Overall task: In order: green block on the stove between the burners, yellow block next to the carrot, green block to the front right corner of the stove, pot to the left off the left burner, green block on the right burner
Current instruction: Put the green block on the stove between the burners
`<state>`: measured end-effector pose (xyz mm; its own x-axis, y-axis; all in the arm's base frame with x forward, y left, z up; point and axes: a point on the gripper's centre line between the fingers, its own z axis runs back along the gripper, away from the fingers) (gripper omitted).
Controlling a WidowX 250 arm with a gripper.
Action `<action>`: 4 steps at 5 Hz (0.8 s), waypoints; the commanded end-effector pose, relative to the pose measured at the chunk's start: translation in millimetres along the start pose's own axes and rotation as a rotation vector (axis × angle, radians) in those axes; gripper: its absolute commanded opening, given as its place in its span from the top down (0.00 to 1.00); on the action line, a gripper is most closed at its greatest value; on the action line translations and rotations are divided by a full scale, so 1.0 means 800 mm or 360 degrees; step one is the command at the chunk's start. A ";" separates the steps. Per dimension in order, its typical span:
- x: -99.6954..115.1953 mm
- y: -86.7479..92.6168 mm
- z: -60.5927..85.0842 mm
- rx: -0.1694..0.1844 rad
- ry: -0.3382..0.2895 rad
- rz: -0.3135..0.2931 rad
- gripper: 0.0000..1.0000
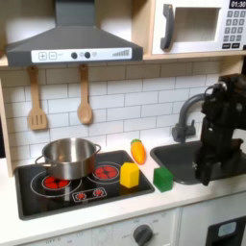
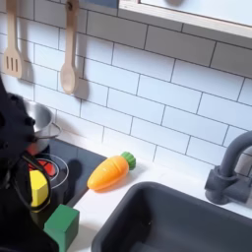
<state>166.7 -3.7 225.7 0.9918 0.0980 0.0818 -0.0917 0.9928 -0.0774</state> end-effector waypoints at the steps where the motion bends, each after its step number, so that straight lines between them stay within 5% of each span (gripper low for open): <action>1: 0.042 0.007 -0.022 -0.0035 0.0035 0.0049 0.00; 3: 0.072 0.006 -0.052 -0.0051 0.0041 0.0045 0.00; 4: 0.091 0.005 -0.070 -0.0049 -0.0116 0.0009 0.00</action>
<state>243.5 4.9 179.4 0.9814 0.1159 0.1530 -0.0996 0.9889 -0.1105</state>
